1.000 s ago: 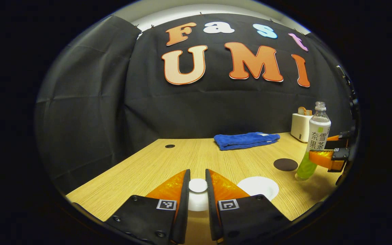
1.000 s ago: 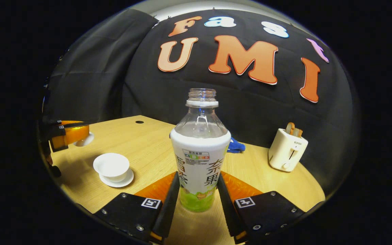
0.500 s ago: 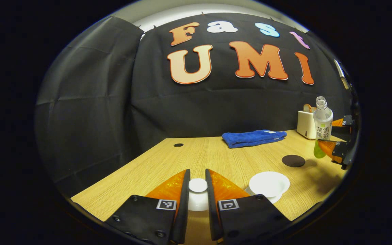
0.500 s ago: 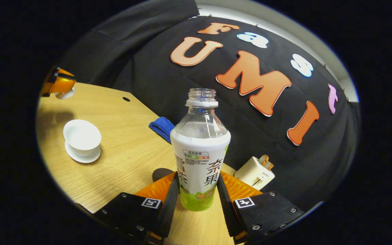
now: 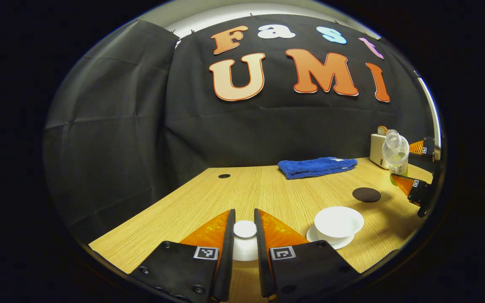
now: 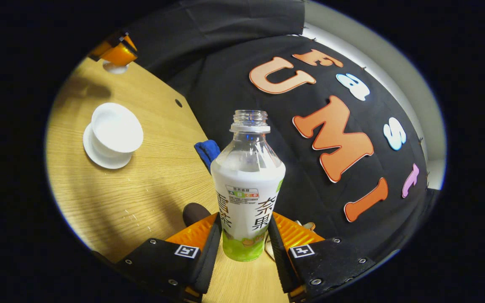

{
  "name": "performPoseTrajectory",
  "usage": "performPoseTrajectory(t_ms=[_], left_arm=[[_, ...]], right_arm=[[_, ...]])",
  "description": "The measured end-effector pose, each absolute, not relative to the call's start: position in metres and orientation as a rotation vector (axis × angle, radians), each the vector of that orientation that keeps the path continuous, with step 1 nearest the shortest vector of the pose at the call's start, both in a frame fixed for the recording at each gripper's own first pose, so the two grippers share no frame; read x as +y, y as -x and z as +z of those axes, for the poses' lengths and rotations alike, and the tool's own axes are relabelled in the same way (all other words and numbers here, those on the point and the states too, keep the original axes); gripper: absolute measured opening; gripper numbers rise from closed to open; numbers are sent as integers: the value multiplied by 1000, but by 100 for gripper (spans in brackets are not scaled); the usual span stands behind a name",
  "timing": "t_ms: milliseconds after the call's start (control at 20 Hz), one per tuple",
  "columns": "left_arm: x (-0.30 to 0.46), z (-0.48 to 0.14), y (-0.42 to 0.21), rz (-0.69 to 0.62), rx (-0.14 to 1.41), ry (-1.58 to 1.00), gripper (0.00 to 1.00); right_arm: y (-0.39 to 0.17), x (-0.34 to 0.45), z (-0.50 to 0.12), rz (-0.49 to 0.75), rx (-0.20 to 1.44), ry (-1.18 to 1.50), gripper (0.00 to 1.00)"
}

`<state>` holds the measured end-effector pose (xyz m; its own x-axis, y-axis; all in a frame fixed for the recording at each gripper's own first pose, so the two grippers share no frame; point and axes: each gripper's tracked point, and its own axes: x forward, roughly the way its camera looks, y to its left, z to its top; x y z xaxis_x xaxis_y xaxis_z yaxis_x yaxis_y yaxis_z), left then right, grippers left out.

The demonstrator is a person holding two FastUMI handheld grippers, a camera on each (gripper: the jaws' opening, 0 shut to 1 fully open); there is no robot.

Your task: Open the teacup lid with one hand, grasp the water bottle and pour water into the teacup with the other hand; after pouring, place the water bottle on the coaster and then close the teacup lid.

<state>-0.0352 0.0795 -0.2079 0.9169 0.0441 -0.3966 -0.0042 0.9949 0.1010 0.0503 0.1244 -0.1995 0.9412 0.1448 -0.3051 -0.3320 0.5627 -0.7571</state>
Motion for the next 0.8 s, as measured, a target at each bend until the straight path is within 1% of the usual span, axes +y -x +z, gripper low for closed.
performPoseTrajectory(t_ms=[150, 200, 250, 400, 550, 600, 650, 700, 750, 800], left_arm=[[87, -210, 36, 38, 413, -110, 31], [88, -211, 36, 39, 413, -111, 28], [89, -211, 38, 40, 413, -110, 31], [92, -210, 39, 42, 412, -104, 31], [95, -211, 39, 47, 414, -106, 31], [96, -210, 39, 47, 415, -105, 28], [96, -212, 40, 47, 416, -103, 31], [97, -212, 39, 48, 415, -103, 28], [98, -212, 41, 47, 416, -106, 31], [99, -211, 40, 47, 417, -108, 31]], right_arm=[[-49, 131, -197, 297, 179, 1023, 64], [-48, 132, -195, 300, 159, 1057, 64], [-47, 134, -195, 302, 141, 1093, 64], [-44, 137, -192, 292, 70, 1200, 64], [-41, 138, -196, 307, 24, 1306, 64], [-40, 137, -196, 304, 10, 1331, 64], [-41, 139, -196, 305, -3, 1351, 64], [-41, 140, -197, 308, -12, 1371, 67], [-42, 141, -197, 312, -23, 1401, 64], [-42, 143, -196, 317, -42, 1435, 64]])
